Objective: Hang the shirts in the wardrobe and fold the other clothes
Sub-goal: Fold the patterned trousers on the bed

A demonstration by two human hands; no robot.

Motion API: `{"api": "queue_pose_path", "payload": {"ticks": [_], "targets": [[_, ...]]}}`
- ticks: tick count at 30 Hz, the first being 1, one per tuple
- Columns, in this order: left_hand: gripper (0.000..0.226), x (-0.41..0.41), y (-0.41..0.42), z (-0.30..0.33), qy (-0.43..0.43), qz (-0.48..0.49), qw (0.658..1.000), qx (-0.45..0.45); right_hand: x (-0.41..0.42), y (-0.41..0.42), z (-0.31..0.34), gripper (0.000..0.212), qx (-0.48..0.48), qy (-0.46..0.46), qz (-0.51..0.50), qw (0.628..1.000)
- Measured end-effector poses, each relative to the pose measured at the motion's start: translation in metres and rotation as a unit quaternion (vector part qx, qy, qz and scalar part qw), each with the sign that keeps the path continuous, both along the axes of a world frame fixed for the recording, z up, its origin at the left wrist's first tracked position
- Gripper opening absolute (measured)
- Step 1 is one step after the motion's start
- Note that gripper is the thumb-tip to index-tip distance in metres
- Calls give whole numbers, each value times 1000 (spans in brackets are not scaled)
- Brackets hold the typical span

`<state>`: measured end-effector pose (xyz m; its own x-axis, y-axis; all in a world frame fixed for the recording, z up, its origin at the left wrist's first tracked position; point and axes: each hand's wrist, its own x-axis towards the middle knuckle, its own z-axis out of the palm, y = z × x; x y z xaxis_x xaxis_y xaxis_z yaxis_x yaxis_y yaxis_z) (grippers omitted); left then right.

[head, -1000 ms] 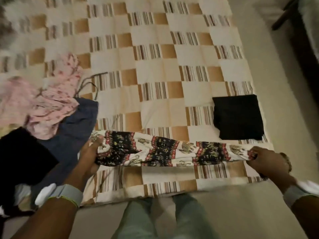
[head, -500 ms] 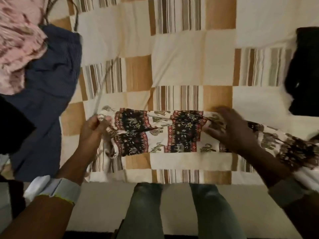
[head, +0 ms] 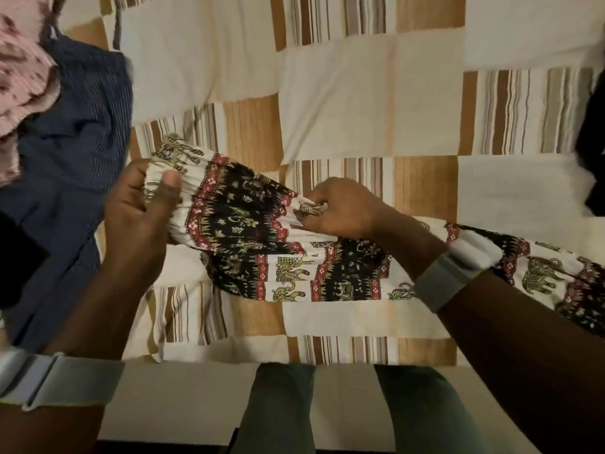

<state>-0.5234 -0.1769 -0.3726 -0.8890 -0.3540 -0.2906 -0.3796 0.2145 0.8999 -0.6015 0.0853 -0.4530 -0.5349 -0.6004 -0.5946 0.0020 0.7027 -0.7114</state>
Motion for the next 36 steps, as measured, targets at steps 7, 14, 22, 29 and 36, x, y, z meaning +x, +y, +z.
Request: {"api": "queue_pose_path", "payload": {"ticks": [7,14,22,29,36], "targets": [[35,16,2,-15,32,33,998,-54,-22,66,42,22,-156,-9,-276,949],[33,-50,-19,-69,19,74,993,-95,-101,53,33,27,-14,217,-206,954],[47,-86,-45,-113,-72,125,982,-124,-112,-13,7,32,-21,376,-338,863],[34,60,8,-86,-212,86,960,-160,91,-68,2,36,-10,253,-30,967],[42,61,1,-93,-300,221,925,77,147,-77,-29,40,193,293,-38,936]]}}
